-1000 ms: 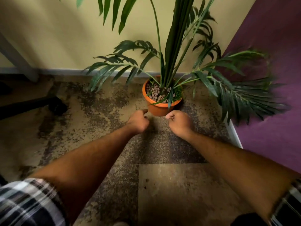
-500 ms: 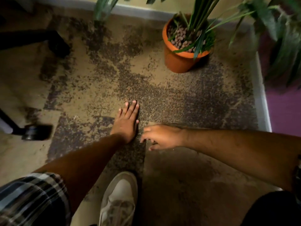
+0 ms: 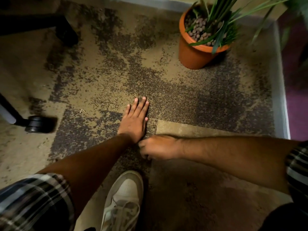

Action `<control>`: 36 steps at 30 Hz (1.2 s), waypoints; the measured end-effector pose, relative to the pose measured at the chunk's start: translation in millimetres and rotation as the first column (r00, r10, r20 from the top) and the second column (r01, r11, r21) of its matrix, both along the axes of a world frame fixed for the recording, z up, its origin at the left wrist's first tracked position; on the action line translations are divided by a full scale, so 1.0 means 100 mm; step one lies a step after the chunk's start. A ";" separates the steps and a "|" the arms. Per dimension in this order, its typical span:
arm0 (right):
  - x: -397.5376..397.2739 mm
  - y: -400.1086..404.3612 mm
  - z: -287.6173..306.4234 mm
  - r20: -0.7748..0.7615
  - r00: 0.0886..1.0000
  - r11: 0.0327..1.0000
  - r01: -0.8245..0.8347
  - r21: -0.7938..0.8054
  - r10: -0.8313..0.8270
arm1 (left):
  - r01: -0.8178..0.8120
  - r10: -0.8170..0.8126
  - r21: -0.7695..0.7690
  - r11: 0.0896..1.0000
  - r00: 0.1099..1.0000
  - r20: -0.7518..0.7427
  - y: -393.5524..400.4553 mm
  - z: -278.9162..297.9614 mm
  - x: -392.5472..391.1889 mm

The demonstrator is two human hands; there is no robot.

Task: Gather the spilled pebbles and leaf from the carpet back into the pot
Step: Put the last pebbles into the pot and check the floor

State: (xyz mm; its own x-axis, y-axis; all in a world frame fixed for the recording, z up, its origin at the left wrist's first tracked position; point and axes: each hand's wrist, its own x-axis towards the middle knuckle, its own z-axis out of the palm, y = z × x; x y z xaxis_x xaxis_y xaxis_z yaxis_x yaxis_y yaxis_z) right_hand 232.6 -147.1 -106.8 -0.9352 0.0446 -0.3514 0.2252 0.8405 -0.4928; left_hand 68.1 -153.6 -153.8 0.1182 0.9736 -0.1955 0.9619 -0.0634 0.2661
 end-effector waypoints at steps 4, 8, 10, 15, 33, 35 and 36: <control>0.30 0.21 0.04 -0.005 0.992 0.992 0.122 -0.028 -0.122 | -0.011 0.011 0.008 1.000 1.000 0.002 0.00 0.02 0.04; 0.68 0.48 0.05 -0.010 0.957 0.957 0.290 -0.016 -0.290 | 0.036 -0.037 0.021 0.999 0.999 0.033 0.12 0.02 0.14; 0.84 0.60 0.08 0.000 0.915 0.915 0.403 -0.009 -0.403 | 0.070 -0.071 0.015 0.997 0.996 0.044 0.22 0.04 0.22; 1.04 1.00 0.36 -0.168 0.668 0.682 0.731 -0.030 -0.724 | 0.083 -0.081 -0.024 0.996 0.994 0.068 0.50 0.14 0.46; 0.83 2.42 1.68 -0.703 -0.294 -0.244 0.954 -0.174 -0.647 | 0.067 -0.066 -0.195 0.978 0.998 0.012 0.87 0.26 0.56; 0.81 2.40 1.65 -0.703 -0.283 -0.269 0.954 -0.134 -0.652 | 0.070 -0.067 -0.192 0.979 0.997 0.023 0.87 0.26 0.55; 0.81 2.35 1.64 -0.712 -0.258 -0.260 0.959 -0.109 -0.652 | 0.074 -0.071 -0.189 0.979 0.997 0.024 0.87 0.26 0.55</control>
State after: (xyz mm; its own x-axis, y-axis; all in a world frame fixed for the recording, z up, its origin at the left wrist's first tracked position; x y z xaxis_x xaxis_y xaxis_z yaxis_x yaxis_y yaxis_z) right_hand 313.2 88.3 57.6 0.3243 0.8487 0.4178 0.8044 -0.0150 -0.5939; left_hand 123.0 -67.0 -127.7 0.1921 0.9075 -0.3735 0.9518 -0.0795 0.2963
